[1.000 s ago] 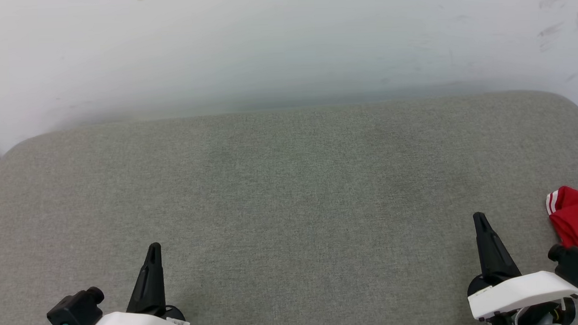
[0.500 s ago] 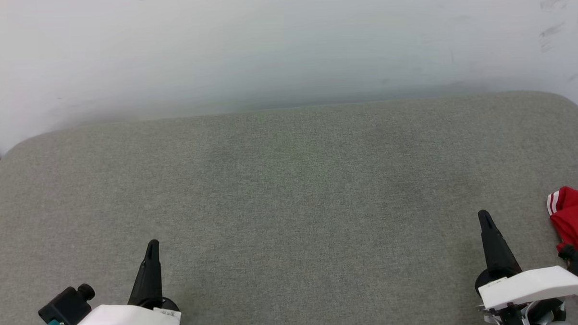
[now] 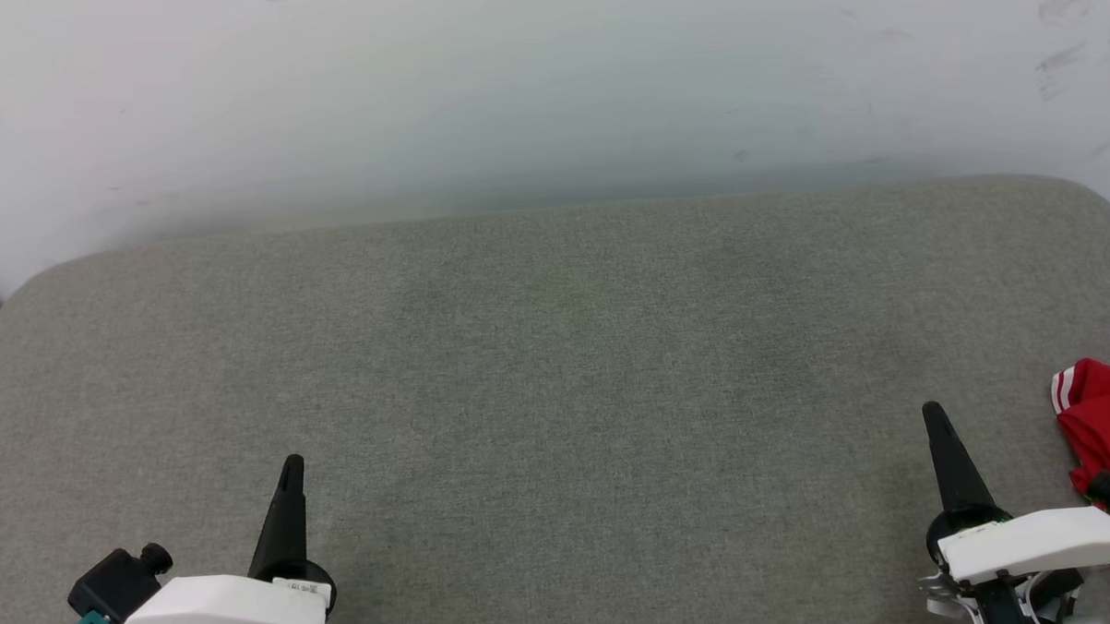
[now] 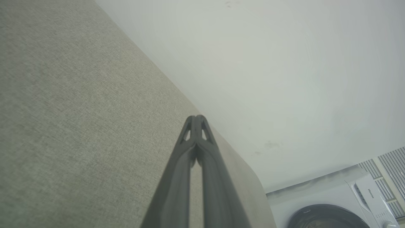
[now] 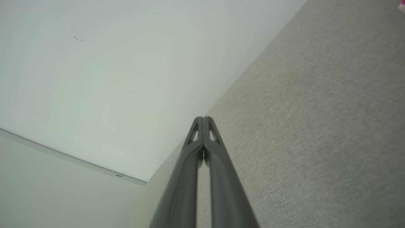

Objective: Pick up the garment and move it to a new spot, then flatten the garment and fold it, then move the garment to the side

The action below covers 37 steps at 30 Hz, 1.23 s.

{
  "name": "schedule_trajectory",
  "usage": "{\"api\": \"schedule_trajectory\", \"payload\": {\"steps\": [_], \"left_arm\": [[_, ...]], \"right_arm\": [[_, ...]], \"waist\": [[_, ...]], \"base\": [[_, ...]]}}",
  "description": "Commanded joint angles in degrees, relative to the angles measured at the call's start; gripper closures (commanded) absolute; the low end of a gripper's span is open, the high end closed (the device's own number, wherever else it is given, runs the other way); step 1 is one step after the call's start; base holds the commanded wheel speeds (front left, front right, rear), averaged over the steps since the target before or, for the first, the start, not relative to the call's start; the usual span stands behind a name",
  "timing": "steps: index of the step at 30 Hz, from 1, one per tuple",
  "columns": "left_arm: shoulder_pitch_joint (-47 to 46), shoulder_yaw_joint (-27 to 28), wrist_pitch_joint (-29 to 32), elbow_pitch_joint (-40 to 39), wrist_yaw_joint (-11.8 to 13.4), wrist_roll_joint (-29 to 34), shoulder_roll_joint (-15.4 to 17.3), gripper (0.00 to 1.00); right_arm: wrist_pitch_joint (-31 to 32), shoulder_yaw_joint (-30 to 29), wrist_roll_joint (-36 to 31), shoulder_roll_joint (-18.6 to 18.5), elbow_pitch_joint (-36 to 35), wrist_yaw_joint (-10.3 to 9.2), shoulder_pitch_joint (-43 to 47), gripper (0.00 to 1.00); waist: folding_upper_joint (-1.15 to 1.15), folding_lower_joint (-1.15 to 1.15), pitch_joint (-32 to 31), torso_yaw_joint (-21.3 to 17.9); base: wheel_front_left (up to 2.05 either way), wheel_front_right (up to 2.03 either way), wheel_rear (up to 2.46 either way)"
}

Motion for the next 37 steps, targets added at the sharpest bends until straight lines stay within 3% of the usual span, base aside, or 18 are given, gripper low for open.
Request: {"api": "schedule_trajectory", "payload": {"steps": [1, 37], "left_arm": [[-1.4, 0.2, 0.4, -0.2, -0.1, -1.7, 0.2, 1.0], [-4.2, 1.4, 5.8, 3.0, -0.1, -21.8, 0.1, 1.0]], "right_arm": [[0.3, -0.3, 1.7, -0.5, -0.3, 0.0, -1.6, 1.0], [5.1, -2.2, 21.4, -0.4, 1.4, -0.01, -2.7, 1.0]], "waist": [[0.0, 0.0, 0.0, 0.0], [0.0, -0.01, 0.0, 0.3]], "base": [[0.0, 0.0, 0.0], [0.0, 0.0, 0.0]]}}
